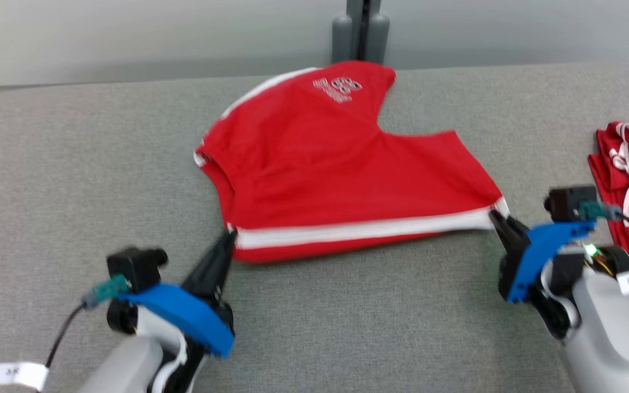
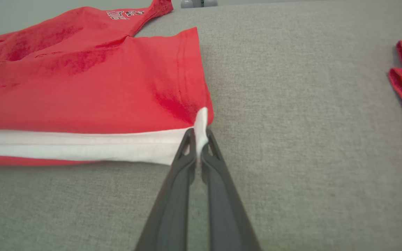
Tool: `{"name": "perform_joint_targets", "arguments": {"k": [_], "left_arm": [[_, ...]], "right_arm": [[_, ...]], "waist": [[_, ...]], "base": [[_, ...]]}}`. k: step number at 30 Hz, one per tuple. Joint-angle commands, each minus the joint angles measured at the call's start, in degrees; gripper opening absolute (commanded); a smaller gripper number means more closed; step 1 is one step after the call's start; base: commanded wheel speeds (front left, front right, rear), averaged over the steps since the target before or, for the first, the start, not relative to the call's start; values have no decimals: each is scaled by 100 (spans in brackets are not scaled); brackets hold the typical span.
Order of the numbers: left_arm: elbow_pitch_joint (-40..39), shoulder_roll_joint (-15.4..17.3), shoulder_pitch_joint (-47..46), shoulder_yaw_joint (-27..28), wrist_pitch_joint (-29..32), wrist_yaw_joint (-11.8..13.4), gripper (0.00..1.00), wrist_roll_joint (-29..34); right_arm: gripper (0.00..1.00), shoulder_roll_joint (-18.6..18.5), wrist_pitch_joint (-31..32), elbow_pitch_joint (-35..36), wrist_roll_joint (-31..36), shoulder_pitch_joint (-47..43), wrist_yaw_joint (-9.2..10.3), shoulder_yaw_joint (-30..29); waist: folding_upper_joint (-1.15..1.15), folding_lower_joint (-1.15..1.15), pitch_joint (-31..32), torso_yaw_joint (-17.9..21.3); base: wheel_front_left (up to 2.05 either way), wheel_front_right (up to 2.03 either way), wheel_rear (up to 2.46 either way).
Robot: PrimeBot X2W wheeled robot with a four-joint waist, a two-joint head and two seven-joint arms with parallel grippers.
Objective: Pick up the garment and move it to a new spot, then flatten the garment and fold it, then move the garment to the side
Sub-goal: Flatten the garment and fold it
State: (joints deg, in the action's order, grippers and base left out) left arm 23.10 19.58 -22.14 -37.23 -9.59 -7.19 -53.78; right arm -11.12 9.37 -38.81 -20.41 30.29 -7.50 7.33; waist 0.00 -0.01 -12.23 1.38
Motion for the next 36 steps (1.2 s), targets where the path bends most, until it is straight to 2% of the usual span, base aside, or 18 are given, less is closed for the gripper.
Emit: {"name": "perform_joint_targets", "arguments": {"k": [1,6,12,16,18,22,25,29,36], "left_arm": [[-148,92,223,-47,113,26,0,-34],[-1047,487,1048,-280,868,272,0,-369],[-2685,1105,1939,-284,1591,773,0,-895],[-3740,1429,2289,-145,1769,1065,0,-1110],[-4079,1498,2297,-73,1767,1122,0,-1152],[-4272,1453,2015,-43,1882,1069,0,-1191],[-4085,1270,1646,-82,2028,1002,0,-1197],[-3662,910,1097,-8,2008,985,0,-1193],[-2634,208,420,204,1688,1172,0,-1197]], "right_arm": [[0,-121,177,278,-28,-341,2,-79],[0,-296,1257,1911,-117,-1723,3,-537],[0,50,2669,4601,34,-3481,2,-1356],[0,165,3325,6038,231,-4021,2,-1684],[0,180,3507,6364,290,-4015,2,-1807],[0,66,3627,6436,238,-3610,1,-1806],[0,-94,3656,6095,219,-3045,1,-1622],[0,-351,3550,5348,295,-2053,1,-1258],[0,-596,3314,3737,304,-508,1,-669]], "waist": [[0,1,77,-22],[0,1,271,-168],[0,1,299,-274],[0,1,257,-305],[0,1,243,-337],[0,1,211,-380],[0,1,183,-401],[0,1,101,-464],[0,1,-216,-753]], "base": [[0,0,0],[0,0,0],[0,0,0],[0,0,0],[0,0,0],[0,0,0],[0,0,0],[0,0,0],[0,0,0]]}}
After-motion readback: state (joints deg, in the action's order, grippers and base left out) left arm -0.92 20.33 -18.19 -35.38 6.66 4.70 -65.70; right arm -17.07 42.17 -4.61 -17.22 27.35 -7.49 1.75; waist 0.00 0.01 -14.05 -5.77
